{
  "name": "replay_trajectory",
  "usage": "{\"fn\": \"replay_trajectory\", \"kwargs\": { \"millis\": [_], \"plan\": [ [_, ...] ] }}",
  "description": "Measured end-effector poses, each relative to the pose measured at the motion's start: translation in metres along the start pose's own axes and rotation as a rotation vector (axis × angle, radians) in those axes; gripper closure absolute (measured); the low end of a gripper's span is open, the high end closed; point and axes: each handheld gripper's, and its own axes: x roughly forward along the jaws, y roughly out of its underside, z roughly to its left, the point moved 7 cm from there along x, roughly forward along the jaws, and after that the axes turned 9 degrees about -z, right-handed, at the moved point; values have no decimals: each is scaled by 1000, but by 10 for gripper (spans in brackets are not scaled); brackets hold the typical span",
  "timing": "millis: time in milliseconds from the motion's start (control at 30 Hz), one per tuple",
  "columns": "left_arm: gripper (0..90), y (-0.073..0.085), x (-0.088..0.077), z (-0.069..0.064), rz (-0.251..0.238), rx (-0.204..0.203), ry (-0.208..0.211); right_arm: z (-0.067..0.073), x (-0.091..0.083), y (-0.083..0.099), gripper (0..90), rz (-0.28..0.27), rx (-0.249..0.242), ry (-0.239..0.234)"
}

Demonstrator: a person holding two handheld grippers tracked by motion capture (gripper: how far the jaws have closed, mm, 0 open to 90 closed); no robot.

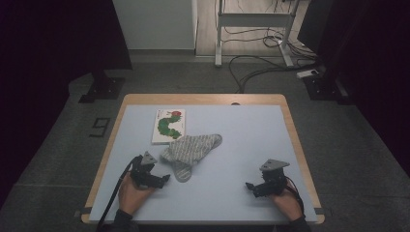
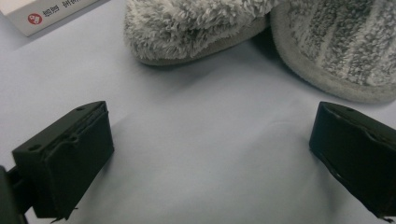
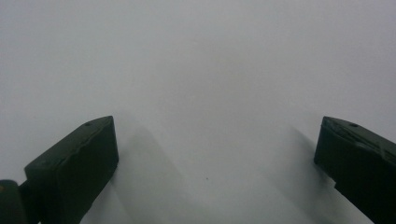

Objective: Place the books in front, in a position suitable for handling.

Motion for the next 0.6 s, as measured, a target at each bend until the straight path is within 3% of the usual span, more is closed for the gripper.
{"fn": "replay_trajectory", "kwargs": {
  "millis": [333, 600],
  "plan": [
    [0, 0, 0, 0, 3, 3, 0, -1, 0, -3, 0, 31, -5, -8],
    [0, 0, 0, 0, 0, 0, -2, 2, 0, -18, 0, -9, -27, -24]
  ]
}}
